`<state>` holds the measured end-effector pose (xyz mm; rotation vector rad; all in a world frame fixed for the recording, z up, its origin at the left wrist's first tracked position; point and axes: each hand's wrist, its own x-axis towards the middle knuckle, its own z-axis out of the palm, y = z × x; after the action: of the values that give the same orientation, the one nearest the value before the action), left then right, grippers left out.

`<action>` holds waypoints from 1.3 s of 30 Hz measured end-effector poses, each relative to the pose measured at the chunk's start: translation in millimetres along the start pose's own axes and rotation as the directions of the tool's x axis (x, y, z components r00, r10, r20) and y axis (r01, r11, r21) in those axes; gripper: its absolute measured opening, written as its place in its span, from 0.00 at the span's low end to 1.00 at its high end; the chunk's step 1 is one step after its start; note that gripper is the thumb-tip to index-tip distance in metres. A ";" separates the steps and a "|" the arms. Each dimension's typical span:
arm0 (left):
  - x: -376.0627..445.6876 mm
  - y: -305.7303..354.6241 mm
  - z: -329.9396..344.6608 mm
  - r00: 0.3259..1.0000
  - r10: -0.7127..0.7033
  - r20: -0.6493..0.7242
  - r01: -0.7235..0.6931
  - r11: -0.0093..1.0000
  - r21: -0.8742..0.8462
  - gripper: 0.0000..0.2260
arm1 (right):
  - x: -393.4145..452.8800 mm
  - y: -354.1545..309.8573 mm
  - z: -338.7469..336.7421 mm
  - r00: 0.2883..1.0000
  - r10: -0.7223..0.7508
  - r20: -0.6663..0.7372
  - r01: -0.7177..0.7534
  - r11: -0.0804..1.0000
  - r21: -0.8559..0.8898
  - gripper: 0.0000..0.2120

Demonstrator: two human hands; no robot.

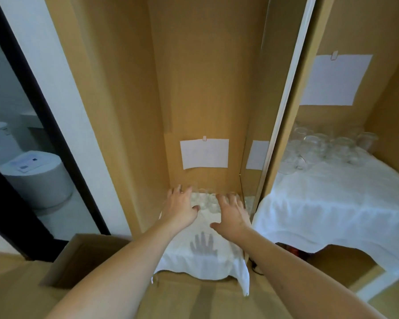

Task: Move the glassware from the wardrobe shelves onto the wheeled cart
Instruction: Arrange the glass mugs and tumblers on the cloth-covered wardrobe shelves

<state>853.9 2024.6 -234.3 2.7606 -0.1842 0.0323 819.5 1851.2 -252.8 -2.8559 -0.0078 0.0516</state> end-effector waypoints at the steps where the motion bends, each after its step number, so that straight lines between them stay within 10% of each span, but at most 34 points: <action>1: 1.5 -5.8 4.6 1.000 0.001 0.012 -0.001 1.000 0.002 0.32 | 0.3 -1.6 6.8 1.000 0.011 0.016 -0.011 1.000 -0.004 0.40; 27: 193.3 -143.9 96.1 0.934 -0.265 0.238 0.290 0.954 -0.076 0.32 | 236.1 -31.8 142.5 0.952 0.036 0.304 -0.058 0.996 0.064 0.41; 39: 301.0 -168.3 186.7 0.834 -0.433 0.342 0.523 0.818 -0.239 0.32 | 350.6 14.8 229.0 0.882 0.249 0.401 -0.346 0.918 0.191 0.40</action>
<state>1174.2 2074.0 -455.1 2.3876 0.4164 -0.4750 1161.5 1905.1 -488.7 -2.5173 0.3422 0.6094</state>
